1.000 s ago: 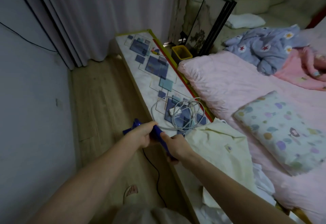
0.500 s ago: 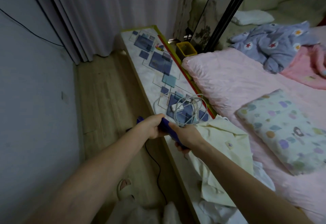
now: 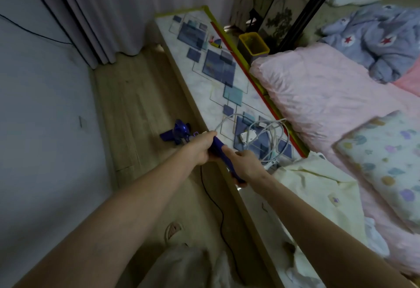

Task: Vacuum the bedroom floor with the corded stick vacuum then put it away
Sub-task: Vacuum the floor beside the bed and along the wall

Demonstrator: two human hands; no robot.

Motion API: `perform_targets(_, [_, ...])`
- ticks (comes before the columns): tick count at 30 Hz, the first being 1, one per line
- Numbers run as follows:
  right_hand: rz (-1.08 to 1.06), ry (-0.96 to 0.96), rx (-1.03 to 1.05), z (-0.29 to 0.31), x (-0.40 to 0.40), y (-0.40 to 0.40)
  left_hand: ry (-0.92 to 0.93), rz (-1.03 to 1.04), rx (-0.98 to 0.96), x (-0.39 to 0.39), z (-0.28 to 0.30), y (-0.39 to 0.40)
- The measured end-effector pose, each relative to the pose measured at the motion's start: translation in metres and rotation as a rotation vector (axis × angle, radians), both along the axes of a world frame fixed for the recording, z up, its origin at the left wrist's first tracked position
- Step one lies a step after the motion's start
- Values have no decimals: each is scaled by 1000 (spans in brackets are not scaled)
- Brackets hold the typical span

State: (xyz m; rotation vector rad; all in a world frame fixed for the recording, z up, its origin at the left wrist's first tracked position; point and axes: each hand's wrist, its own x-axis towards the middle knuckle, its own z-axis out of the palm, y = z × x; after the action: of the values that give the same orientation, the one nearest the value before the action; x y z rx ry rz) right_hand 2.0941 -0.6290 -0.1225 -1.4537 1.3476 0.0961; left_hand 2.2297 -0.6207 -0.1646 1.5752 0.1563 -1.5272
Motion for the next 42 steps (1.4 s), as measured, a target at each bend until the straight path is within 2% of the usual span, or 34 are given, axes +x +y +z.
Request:
perform_targets(6, [-49,-20,-10,-10,86,-7,-5,-70,14,85,-6,-17])
perform_targets(12, [-79,-42,18,-16,147,-27,8,-46,6,147,-11,-40])
perform_targets(19, [-155,-118,122,-25,220,-55,-143,-161,30,214,-16,-78])
perform_targets(26, [-132,-209,190,-39,297,-112,-188,-132,74,289,-17,-130])
perform_targets(37, [-46,-191,204,-76,358,-193,-258,-81,116,346,-50,-204])
perform_targets(42, [-32,-184,205,-82,366,-200,-284,-82,130,351,-56,-212])
